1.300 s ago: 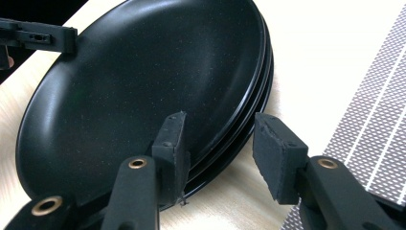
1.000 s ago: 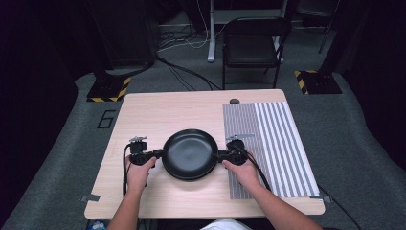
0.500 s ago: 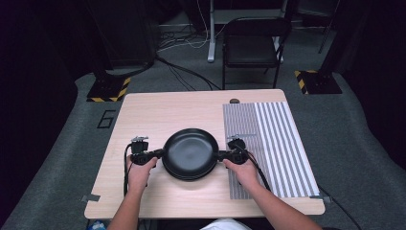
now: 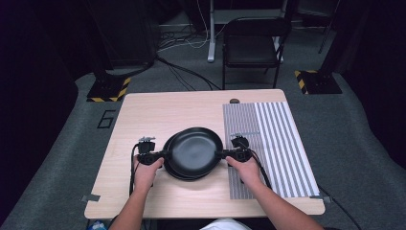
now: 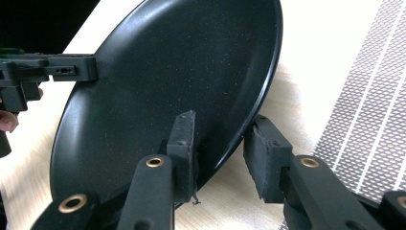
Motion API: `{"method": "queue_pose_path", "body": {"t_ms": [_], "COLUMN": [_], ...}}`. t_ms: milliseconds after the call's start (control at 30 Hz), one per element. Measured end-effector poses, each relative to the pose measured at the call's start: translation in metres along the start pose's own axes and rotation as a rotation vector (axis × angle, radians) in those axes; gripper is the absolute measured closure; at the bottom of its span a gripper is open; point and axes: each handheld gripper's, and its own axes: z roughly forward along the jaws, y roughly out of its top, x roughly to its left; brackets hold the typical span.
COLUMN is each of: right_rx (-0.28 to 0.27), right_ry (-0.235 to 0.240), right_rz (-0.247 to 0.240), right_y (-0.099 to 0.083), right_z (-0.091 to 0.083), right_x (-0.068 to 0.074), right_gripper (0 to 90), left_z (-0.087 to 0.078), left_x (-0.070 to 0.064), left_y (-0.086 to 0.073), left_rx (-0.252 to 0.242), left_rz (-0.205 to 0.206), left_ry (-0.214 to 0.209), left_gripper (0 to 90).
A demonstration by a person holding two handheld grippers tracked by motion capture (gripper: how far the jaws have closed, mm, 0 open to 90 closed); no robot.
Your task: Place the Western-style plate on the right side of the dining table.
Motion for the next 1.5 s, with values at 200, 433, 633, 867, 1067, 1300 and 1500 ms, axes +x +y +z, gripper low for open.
{"method": "queue_pose_path", "body": {"t_ms": [200,433,633,867,1067,1300,1500], "right_rx": [-0.014,-0.030,-0.038,-0.027,-0.012,0.026,0.050], "right_ry": [-0.019,-0.022,0.001,0.006,0.015,0.039,-0.023], "right_rz": [-0.019,-0.027,-0.014,-0.005,0.038,0.095,0.041], "right_y": [0.001,-0.001,-0.008,-0.014,-0.017,-0.017,-0.011], "right_z": [-0.003,-0.010,-0.021,-0.024,-0.022,-0.020,-0.017], "right_x": [-0.001,0.000,0.002,0.008,0.011,0.011,0.018], "right_gripper": [64.0,60.1,60.6,60.9,60.8,61.8,61.9], "left_z": [0.006,0.007,0.007,0.007,0.008,0.009,0.009], "left_x": [-0.007,-0.004,-0.002,-0.005,-0.007,-0.009,-0.010], "left_y": [-0.003,-0.007,-0.008,-0.012,-0.015,-0.016,-0.017], "left_rx": [-0.010,-0.045,-0.060,-0.092,-0.113,-0.123,-0.127], "left_rz": [0.025,0.002,-0.012,-0.013,-0.016,-0.037,-0.031], "left_ry": [0.012,-0.010,-0.023,0.001,0.010,0.027,0.033], "left_gripper": [65.1,65.6,65.6,66.0,66.1,65.8,66.4]}}
